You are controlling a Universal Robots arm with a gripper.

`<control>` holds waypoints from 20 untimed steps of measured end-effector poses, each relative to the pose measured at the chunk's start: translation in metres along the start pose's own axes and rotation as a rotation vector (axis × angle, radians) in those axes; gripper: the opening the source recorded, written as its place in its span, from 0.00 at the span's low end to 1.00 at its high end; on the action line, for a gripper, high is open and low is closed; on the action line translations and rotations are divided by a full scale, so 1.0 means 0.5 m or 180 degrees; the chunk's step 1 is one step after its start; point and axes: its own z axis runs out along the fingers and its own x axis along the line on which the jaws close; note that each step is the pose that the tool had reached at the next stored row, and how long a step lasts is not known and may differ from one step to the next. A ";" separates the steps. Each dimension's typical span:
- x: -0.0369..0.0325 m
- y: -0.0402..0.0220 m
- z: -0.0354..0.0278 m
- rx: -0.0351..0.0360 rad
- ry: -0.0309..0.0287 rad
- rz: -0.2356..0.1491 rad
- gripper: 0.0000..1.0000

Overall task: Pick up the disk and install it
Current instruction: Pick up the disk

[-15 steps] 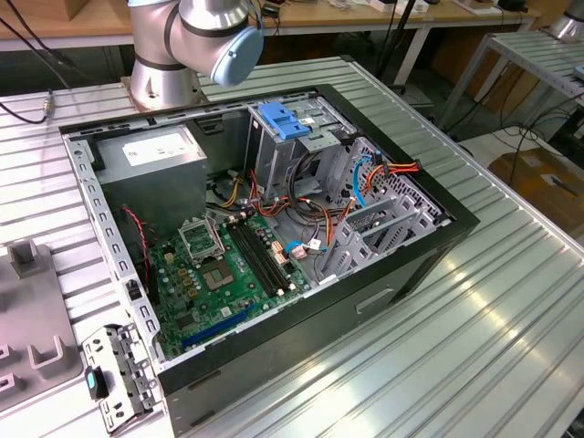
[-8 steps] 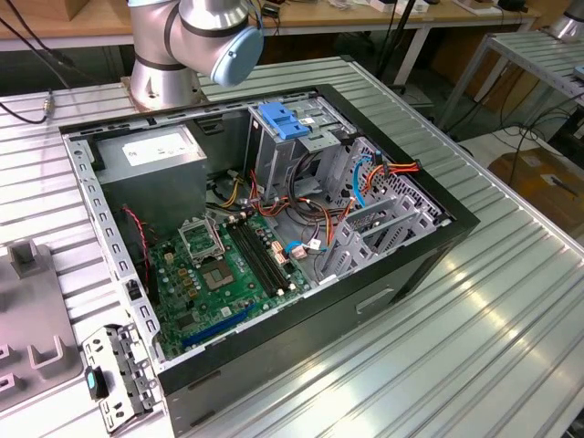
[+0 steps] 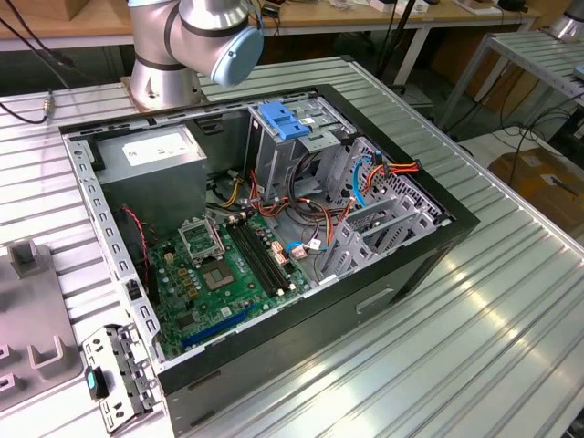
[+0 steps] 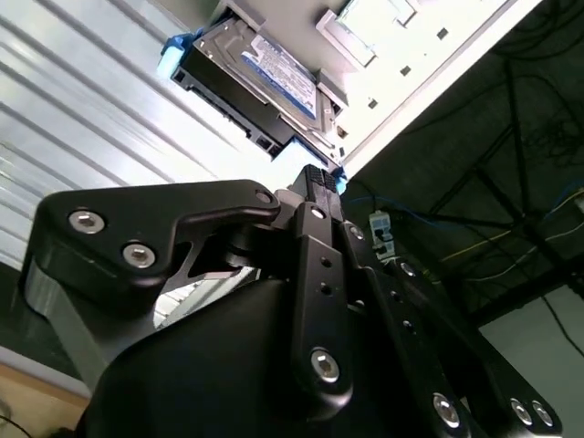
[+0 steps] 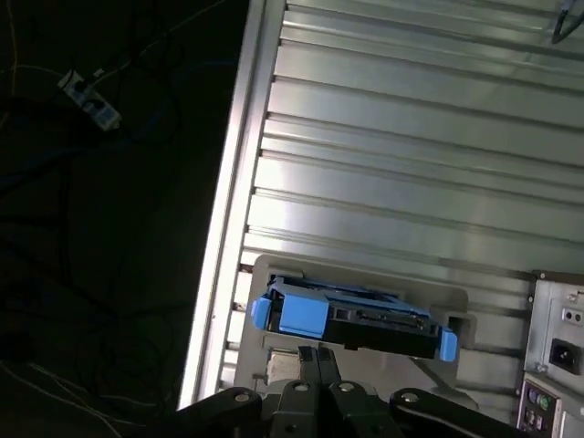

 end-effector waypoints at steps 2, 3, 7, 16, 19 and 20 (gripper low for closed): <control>0.000 0.000 0.000 -0.0002 0.0006 -0.0140 0.11; 0.000 0.000 0.000 -0.0002 0.0009 -0.0210 0.11; 0.000 0.000 0.002 -0.0006 0.0022 -0.0530 0.11; 0.000 0.000 0.005 0.0000 0.0059 -0.1125 0.11; 0.000 0.000 0.008 0.0008 0.0080 -0.1409 0.25; 0.000 0.000 0.009 0.0008 0.0083 -0.1471 0.27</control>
